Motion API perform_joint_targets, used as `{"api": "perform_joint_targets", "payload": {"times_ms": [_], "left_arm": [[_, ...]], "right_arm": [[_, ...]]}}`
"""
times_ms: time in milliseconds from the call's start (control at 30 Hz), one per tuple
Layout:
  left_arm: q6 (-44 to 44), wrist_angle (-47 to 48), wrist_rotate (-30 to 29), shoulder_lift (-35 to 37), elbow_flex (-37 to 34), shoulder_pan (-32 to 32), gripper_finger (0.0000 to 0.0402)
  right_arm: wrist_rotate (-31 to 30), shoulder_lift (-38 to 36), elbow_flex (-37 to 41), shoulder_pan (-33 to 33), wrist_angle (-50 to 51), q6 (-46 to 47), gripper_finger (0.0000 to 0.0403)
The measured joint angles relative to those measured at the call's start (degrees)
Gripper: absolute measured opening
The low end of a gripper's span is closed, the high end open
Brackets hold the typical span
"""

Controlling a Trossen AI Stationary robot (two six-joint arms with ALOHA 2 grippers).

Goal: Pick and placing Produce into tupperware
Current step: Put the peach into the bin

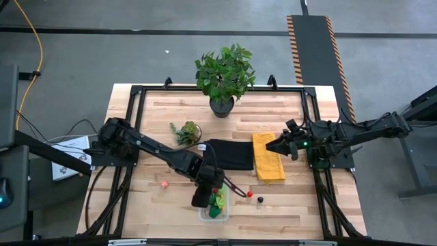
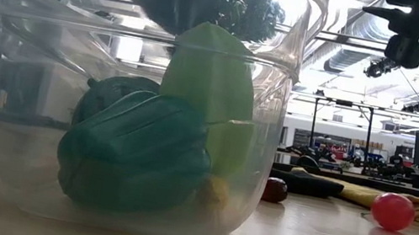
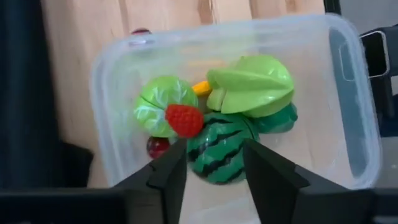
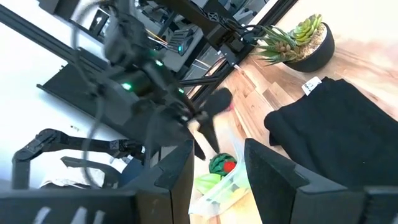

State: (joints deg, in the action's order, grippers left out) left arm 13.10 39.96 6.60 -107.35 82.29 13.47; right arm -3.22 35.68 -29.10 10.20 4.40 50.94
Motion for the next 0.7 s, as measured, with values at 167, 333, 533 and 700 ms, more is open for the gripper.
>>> {"api": "perform_joint_targets", "payload": {"times_ms": [167,333,533,700], "left_arm": [[-3.1,11.8,-6.2,0.0,7.3,0.0,0.0077],[-3.7,22.2,-10.3,0.1,13.5,-1.7,0.0011],[2.4,28.6,-19.6,3.1,14.5,-3.6,0.0014],[15.0,36.2,-31.3,7.0,14.4,-4.1,0.0003]], "right_arm": [[-0.1,0.0,0.0,0.0,0.7,0.0,0.0133],[-0.9,0.0,0.0,0.0,0.7,0.0,0.0133],[-1.0,0.0,0.0,0.0,0.8,0.1,0.0133],[-1.0,0.0,0.0,0.0,1.0,0.3,0.0133]]}}
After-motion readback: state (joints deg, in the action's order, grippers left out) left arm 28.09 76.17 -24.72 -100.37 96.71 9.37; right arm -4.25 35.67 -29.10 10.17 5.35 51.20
